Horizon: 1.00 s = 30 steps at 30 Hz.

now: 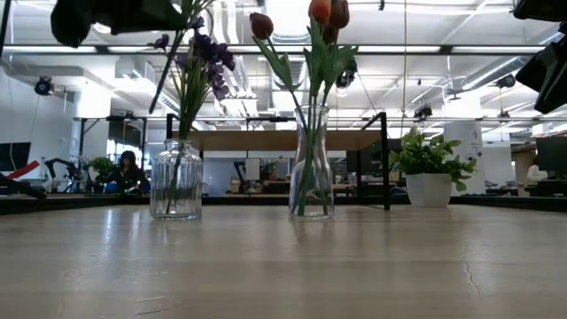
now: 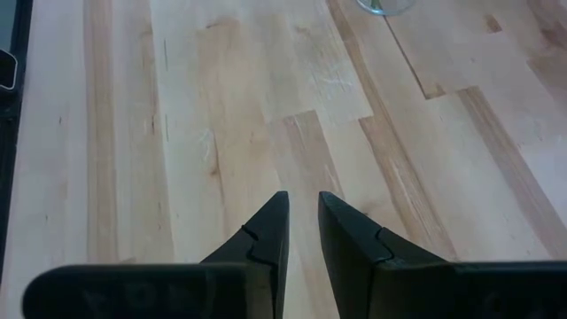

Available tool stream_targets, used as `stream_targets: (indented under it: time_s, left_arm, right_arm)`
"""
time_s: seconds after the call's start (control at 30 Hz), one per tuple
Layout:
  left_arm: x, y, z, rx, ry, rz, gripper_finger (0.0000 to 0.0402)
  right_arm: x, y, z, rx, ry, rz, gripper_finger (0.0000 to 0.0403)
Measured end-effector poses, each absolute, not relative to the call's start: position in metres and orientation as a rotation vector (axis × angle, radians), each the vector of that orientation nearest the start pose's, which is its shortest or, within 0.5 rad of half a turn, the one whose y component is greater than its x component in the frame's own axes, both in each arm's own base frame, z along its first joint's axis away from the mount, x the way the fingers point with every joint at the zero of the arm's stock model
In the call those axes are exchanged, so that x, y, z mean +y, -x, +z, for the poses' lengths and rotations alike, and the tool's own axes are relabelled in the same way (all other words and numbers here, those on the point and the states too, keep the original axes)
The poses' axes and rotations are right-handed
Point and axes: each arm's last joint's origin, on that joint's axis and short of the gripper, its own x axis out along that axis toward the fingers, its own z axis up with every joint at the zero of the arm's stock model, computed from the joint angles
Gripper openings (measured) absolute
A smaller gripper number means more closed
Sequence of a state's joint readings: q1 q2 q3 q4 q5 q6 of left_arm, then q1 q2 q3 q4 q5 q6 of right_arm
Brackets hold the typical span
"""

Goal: Pick and place flowers into a vace then onto a shelf
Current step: Put the blue orchid into the left transparent vase

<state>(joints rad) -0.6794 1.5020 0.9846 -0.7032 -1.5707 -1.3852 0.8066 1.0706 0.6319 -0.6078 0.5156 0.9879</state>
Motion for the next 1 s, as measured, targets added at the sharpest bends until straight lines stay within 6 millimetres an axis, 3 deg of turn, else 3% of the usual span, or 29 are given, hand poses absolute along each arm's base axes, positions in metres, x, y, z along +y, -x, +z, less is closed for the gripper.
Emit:
stream_targets:
  time_s: [0.2, 0.3, 0.43, 0.77, 1.0]
  left_arm:
    - [-0.148, -0.228, 0.229, -0.121, 0.269, 0.88, 0.0]
    - [-0.159, -0.229, 0.232, -0.034, 0.259, 0.826, 0.0]
    - [-0.175, -0.237, 0.237, 0.158, 0.232, 0.667, 0.0]
    - [-0.196, -0.249, 0.243, 0.426, 0.218, 0.162, 0.0]
    - [-0.196, -0.251, 0.228, 0.514, 0.213, 0.094, 0.0]
  right_arm:
    - [0.126, -0.14, 0.205, 0.839, -0.287, -0.157, 0.0056]
    - [0.126, -0.14, 0.205, 0.838, -0.286, -0.156, 0.0056]
    - [0.126, -0.14, 0.205, 0.837, -0.279, -0.155, 0.0056]
    - [0.125, -0.14, 0.204, 0.835, -0.26, -0.153, 0.0056]
    - [0.125, -0.14, 0.202, 0.827, -0.271, -0.151, 0.0056]
